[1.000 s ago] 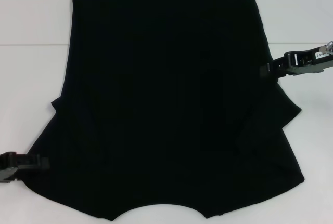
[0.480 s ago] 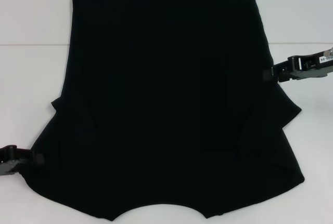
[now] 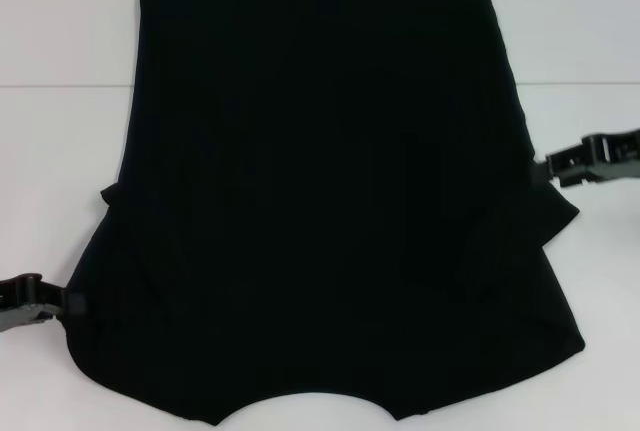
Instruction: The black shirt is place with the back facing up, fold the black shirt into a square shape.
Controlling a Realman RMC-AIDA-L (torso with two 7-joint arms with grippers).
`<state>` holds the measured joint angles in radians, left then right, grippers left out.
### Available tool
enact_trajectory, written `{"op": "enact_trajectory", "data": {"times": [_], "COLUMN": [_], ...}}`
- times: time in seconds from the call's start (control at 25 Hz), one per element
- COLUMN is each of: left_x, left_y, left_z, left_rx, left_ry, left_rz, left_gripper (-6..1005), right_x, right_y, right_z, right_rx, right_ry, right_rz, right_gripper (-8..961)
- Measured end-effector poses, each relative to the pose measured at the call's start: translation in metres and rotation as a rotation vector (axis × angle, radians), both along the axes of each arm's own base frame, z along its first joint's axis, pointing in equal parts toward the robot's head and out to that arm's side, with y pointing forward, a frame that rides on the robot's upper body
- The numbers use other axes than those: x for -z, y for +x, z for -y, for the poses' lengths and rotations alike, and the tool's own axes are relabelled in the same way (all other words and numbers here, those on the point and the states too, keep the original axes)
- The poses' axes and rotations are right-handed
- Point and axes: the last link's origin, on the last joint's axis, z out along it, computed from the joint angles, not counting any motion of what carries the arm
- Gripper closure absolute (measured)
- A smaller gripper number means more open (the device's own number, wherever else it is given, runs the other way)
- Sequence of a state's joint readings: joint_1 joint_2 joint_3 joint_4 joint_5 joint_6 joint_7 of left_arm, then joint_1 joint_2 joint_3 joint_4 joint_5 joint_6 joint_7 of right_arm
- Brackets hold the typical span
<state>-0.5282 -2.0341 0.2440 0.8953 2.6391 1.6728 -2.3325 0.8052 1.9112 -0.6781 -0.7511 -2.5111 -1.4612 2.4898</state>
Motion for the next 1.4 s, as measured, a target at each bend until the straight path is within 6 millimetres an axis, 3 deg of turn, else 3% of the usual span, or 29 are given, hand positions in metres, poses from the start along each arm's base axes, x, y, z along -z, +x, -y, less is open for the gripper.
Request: {"op": "enact_trajectory", "data": {"times": [0.24, 0.56, 1.4], "left_x": [-0.002, 0.001, -0.001], "left_y": [0.015, 0.020, 0.017], "left_z": [-0.005, -0.018, -0.024], "left_rx": [0.087, 0.093, 0.067], "left_ry": [-0.002, 0.007, 0.039], "left_rz": [0.067, 0.075, 0.059], "left_gripper": [972, 964, 943], "right_x": [-0.008, 0.001, 0.046], "right_y": [0.025, 0.042, 0.046], "right_z": [0.028, 0.058, 0.059], "right_rx": [0.048, 0.040, 0.008], "right_ry": [-0.122, -0.234, -0.245], "right_rz": [0.074, 0.062, 0.128], "right_gripper": [466, 472, 487]}}
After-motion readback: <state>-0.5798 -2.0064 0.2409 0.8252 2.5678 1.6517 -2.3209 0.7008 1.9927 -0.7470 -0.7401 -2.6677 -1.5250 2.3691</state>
